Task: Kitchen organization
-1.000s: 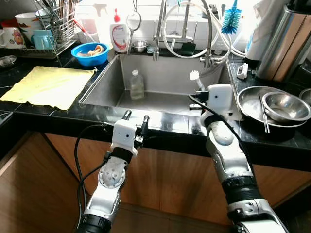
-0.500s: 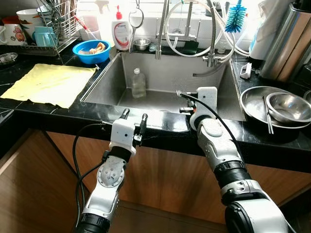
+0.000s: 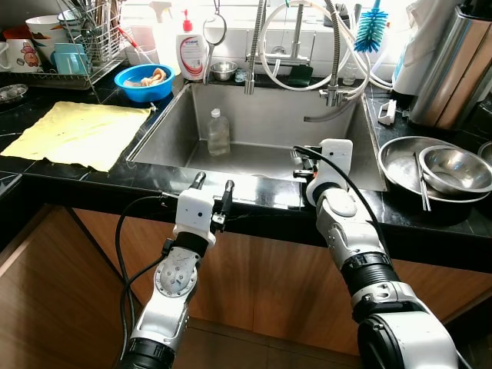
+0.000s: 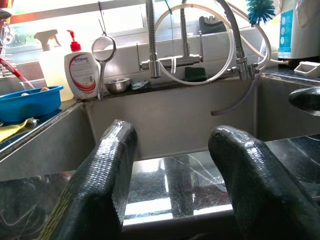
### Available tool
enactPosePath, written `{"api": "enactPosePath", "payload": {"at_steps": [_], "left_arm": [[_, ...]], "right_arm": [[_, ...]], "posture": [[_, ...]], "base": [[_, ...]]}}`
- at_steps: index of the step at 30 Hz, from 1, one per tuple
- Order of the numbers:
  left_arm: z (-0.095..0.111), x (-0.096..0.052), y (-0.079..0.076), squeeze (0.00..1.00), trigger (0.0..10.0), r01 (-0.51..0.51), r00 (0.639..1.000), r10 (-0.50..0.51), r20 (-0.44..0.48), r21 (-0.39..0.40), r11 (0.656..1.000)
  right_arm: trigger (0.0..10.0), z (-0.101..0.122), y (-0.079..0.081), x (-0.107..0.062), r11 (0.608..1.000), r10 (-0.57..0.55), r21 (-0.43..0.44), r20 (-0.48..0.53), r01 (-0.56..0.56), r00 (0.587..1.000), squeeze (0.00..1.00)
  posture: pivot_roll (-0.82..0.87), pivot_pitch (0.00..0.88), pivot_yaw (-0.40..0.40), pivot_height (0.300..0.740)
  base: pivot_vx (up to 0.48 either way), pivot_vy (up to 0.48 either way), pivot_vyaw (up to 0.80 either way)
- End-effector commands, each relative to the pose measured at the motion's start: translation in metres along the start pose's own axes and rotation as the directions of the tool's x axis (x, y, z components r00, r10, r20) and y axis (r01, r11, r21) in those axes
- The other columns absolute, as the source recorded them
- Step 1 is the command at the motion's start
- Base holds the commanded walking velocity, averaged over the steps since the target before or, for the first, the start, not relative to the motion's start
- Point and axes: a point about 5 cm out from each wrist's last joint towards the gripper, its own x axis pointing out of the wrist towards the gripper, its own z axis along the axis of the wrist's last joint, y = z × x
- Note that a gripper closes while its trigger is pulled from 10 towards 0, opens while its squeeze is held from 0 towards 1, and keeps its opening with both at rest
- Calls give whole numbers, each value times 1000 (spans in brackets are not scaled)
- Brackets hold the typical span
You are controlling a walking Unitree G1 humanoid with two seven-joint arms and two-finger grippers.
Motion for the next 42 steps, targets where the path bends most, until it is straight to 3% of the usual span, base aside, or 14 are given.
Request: {"api": "enactPosePath", "payload": {"at_steps": [1,3,4,5,8,15,24,28,29,30,37,40,41,42], "left_arm": [[1,2,0,0,10000,2,1000,-2,0,20,1000],[1,2,0,0,10000,2,1000,-2,0,19,1000],[1,2,0,0,10000,3,1000,-3,0,19,1000],[1,2,0,0,10000,3,1000,-3,0,18,1000],[1,2,0,0,10000,4,1000,-4,-1,17,1000],[1,1,-1,0,10000,15,1000,-14,-1,11,1000],[-1,0,-7,0,10000,34,999,-35,-11,-3,999],[-1,-1,-9,0,10000,39,999,-40,-11,-10,999],[-1,-1,-10,0,10000,40,999,-40,-11,-10,999],[-1,-1,-10,0,10000,39,999,-39,-11,-12,999],[-1,-2,-11,0,10000,33,999,-33,-9,-16,999],[-1,-2,-11,0,10000,33,999,-33,-7,-15,999],[-1,-2,-10,0,10000,31,999,-31,-7,-15,999],[-1,-2,-10,0,10000,30,1000,-30,-7,-15,999]], "right_arm": [[10000,0,1,-1,1000,-11,-17,20,12,1000,1000],[10000,4,1,-2,999,-23,-30,55,25,998,1000],[10000,11,0,-3,997,-29,-70,115,37,993,31],[10000,19,0,-6,993,-36,-100,190,56,981,0],[10000,32,0,-21,987,-50,-122,358,100,932,0],[10000,17,-4,-64,973,-66,-161,491,165,869,0],[10000,-37,-43,-90,953,-235,-105,328,283,915,0],[10000,-41,-53,-97,936,-289,-109,301,334,909,0],[10000,-43,-55,-99,932,-307,-97,294,348,905,455],[10000,-45,-59,-102,926,-345,-59,274,374,898,1000],[10000,-49,-60,-106,923,-361,-43,251,382,898,1000],[10000,-51,-65,-109,897,-423,-30,230,441,877,1000],[10000,-51,-67,-110,892,-435,-26,223,452,872,827],[10000,-52,-68,-111,886,-445,-28,219,462,868,369]], "posture": [[-81,0,16,740],[-81,0,16,740],[-84,0,20,740],[-88,0,22,740],[-93,0,26,740],[-117,0,40,740],[-141,0,47,740],[-143,0,46,740],[-142,0,40,740],[-139,0,35,740],[-136,0,32,740],[-130,0,20,740],[-131,0,19,740],[-131,0,19,740]], "base": [[0,0,0],[0,0,0],[0,0,0],[0,0,0],[0,0,0],[0,0,0],[0,0,0],[0,0,0],[0,0,0],[0,0,0],[0,0,0],[0,0,0],[0,0,0],[0,0,0]]}}
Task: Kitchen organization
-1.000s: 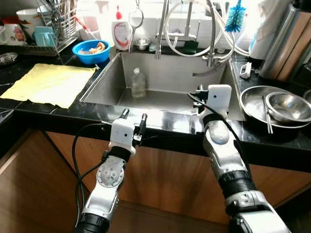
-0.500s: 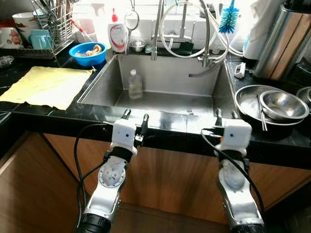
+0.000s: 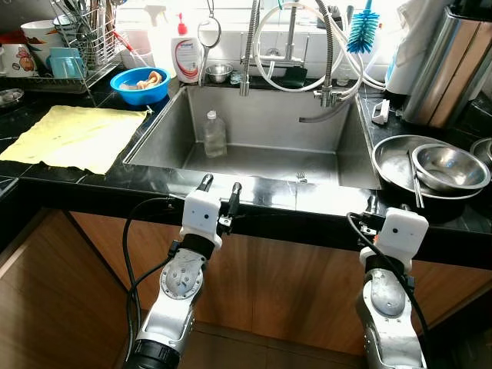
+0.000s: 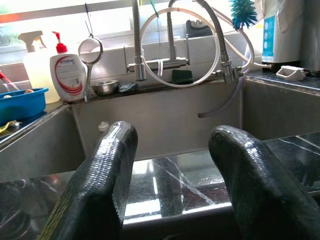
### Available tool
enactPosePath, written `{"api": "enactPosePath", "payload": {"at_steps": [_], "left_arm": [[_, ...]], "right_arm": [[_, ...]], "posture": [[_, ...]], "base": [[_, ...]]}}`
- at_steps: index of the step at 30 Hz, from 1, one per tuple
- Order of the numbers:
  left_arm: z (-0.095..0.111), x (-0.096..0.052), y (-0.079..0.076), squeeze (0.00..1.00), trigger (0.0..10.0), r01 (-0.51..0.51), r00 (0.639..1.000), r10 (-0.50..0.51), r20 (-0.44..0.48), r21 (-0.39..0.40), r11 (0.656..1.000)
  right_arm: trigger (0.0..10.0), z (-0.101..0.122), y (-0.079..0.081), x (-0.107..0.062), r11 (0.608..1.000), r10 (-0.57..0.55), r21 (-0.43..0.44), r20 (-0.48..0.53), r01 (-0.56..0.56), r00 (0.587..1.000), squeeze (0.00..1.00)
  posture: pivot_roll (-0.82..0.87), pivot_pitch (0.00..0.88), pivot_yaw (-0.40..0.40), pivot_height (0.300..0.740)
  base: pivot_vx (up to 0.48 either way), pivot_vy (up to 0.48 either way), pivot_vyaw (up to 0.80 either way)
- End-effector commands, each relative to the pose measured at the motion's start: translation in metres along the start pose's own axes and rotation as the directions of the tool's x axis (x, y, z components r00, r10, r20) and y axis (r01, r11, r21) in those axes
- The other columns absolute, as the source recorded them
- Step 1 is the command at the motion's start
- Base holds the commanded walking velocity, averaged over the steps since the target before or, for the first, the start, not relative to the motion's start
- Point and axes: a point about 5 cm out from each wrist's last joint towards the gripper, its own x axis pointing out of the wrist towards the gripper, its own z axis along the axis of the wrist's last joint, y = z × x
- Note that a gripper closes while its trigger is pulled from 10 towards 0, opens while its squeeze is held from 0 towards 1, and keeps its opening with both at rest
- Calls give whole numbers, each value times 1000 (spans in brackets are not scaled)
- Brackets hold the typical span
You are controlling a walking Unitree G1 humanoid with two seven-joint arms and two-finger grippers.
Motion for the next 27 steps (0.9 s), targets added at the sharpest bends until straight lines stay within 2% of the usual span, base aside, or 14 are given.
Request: {"api": "enactPosePath", "payload": {"at_steps": [1,6,16,20,27], "left_arm": [[-1,-2,0,0,10000,1,1000,-1,-6,13,1000],[-1,-2,-1,0,10000,2,1000,-2,-4,10,1000],[-2,-3,-3,0,10000,13,1000,-13,-5,9,1000],[-2,-4,-3,0,10000,15,1000,-15,-5,10,1000],[-2,-4,-4,0,10000,20,1000,-20,-5,9,1000]], "right_arm": [[10000,1,-7,-1,999,-45,-10,-12,45,999,0],[10000,1,-10,-1,997,-71,-9,-10,71,997,0],[10000,18,-13,5,992,-126,5,50,126,991,0],[10000,25,-9,8,993,-114,21,69,113,991,0],[10000,24,-3,7,995,-93,35,53,91,994,0]], "posture": [[-131,0,19,740],[-133,0,18,740],[-134,0,19,740],[-135,0,20,740],[-132,0,20,740]], "base": [[0,0,0],[0,0,0],[0,0,0],[0,0,0],[0,0,0]]}}
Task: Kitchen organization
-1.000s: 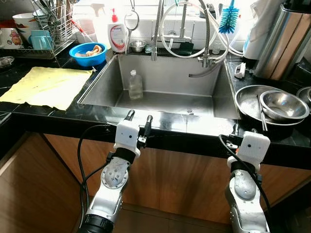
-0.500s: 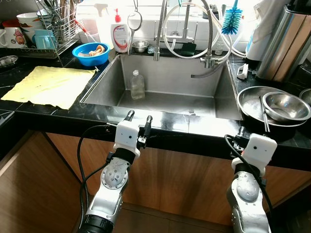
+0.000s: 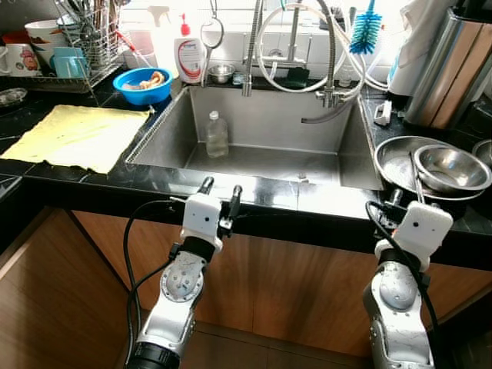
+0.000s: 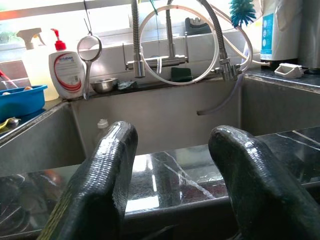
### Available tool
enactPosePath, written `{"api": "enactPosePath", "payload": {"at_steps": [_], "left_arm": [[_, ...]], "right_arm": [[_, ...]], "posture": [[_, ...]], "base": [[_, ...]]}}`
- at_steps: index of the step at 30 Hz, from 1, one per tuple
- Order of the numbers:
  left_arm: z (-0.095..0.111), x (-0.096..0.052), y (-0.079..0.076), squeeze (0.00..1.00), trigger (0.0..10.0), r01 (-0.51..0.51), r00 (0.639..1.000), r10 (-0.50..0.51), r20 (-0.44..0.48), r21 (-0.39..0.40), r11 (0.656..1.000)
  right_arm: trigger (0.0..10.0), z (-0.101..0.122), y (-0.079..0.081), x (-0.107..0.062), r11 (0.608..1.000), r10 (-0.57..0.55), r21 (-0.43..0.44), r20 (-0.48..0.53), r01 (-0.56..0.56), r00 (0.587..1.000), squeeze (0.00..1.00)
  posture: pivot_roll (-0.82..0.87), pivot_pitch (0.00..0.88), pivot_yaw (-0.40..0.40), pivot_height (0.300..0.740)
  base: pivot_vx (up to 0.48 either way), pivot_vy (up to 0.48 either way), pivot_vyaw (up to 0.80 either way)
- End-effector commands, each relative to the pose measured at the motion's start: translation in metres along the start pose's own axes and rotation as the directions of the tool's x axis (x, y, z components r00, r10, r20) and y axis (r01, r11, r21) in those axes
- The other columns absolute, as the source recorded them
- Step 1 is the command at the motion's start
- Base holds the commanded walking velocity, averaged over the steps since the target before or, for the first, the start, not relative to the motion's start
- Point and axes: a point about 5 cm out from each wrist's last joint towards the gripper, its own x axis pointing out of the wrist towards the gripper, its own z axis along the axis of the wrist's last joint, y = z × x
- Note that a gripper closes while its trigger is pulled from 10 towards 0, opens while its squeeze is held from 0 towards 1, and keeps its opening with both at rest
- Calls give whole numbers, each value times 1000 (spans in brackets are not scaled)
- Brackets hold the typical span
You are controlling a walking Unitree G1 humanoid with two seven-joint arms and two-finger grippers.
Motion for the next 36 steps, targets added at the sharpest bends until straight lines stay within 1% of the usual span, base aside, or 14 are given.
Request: {"api": "enactPosePath", "payload": {"at_steps": [1,9,10,11,12,14,18,21,26,29,30,31,32,36], "left_arm": [[-1,-2,-1,0,10000,12,1000,-12,0,15,1000],[-1,-3,1,0,10000,3,1000,-3,-5,19,1000],[-1,-3,1,0,10000,1,1000,-1,-7,20,1000],[-2,-3,2,0,10000,0,1000,0,-8,21,1000],[-2,-4,2,0,10000,-1,1000,1,-9,22,1000],[-2,-4,3,0,10000,-1,1000,2,-10,24,1000],[-1,-3,5,0,10000,-7,1000,7,-10,29,1000],[-1,-3,4,0,10000,-4,1000,4,-8,29,1000],[-1,-2,3,0,10000,3,1000,-3,-8,30,1000],[-1,-2,3,0,10000,5,1000,-4,-8,30,1000],[-1,-2,3,0,10000,6,1000,-6,-9,32,999],[-1,-2,3,0,10000,7,1000,-7,-9,33,999],[-1,-2,3,0,10000,8,1000,-7,-8,33,999],[0,-1,3,0,10000,8,1000,-8,-5,38,999]], "right_arm": [[10000,6,5,1,1000,12,18,10,-12,1000,0],[10000,4,5,3,1000,-10,24,-8,10,1000,0],[5961,5,4,4,1000,-10,25,-6,10,1000,0],[5961,5,4,5,1000,-10,24,-5,10,1000,0],[2392,6,3,6,1000,-16,25,-2,16,1000,0],[2235,6,3,6,999,-19,26,0,19,1000,0],[5804,6,3,8,999,-26,27,-10,27,1000,0],[10000,5,3,7,999,-30,26,-13,30,999,0],[10000,5,2,7,999,-35,26,-16,35,999,0],[8706,5,2,7,999,-36,27,-17,36,999,0],[2471,5,3,8,999,-34,28,-18,35,999,0],[2471,5,3,8,999,-33,28,-18,33,999,0],[39,5,4,8,999,-32,27,-18,33,999,0],[118,6,6,10,999,-21,26,-17,22,1000,0]], "posture": [[-135,0,22,740],[-126,0,20,740],[-124,0,19,740],[-124,0,19,740],[-124,0,19,740],[-121,0,18,740],[-122,0,19,740],[-127,0,23,740],[-129,0,26,740],[-129,0,26,740],[-129,0,27,740],[-127,0,26,740],[-126,0,26,740],[-125,0,25,740]], "base": [[0,0,0],[0,0,0],[0,0,0],[0,0,0],[0,0,0],[0,0,0],[0,0,0],[0,0,0],[0,0,0],[0,0,0],[0,0,0],[0,0,0],[0,0,0],[0,0,0]]}}
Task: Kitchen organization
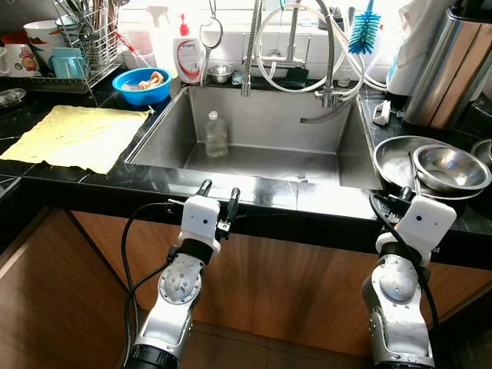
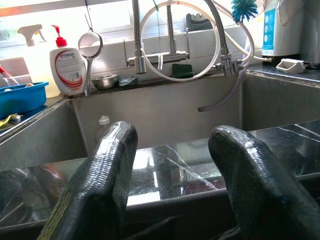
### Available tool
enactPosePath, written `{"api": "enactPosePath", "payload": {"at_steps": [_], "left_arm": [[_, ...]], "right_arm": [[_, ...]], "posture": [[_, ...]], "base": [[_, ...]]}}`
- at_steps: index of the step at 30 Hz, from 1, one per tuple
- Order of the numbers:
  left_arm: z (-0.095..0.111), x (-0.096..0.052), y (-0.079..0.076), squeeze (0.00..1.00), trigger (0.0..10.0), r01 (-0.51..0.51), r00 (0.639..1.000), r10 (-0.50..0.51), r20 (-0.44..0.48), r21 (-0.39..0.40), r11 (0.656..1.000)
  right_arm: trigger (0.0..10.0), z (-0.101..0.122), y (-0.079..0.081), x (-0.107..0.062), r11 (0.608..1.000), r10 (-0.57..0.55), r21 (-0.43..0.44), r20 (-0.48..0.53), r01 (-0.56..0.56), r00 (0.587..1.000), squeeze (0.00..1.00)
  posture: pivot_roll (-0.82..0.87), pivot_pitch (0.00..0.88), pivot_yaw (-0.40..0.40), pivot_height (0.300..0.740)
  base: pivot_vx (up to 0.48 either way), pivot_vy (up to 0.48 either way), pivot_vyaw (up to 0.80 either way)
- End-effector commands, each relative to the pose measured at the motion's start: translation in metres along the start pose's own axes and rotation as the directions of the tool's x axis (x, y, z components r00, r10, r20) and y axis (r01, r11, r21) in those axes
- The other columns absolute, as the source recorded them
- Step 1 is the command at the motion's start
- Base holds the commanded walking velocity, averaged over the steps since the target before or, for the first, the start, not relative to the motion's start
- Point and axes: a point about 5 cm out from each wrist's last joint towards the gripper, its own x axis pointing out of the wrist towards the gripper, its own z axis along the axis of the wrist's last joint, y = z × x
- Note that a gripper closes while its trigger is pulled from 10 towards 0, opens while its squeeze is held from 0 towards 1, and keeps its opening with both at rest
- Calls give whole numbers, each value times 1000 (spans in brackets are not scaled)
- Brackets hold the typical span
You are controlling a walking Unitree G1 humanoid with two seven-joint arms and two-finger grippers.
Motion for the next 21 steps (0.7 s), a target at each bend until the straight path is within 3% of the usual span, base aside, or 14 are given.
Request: {"api": "enactPosePath", "payload": {"at_steps": [1,3,21], "left_arm": [[2,3,0,0,10000,12,1000,-12,8,27,1000],[3,3,0,0,10000,14,1000,-14,11,29,999],[3,2,-2,0,10000,19,1000,-20,17,31,999]], "right_arm": [[118,0,4,2,1000,11,4,-14,-11,1000,0],[784,-1,6,2,1000,16,4,-23,-16,1000,0],[1059,5,14,5,999,51,9,5,-51,999,0]], "posture": [[-125,0,25,740],[-125,0,25,740],[-123,0,22,740]], "base": [[0,0,0],[0,0,0],[0,0,0]]}}
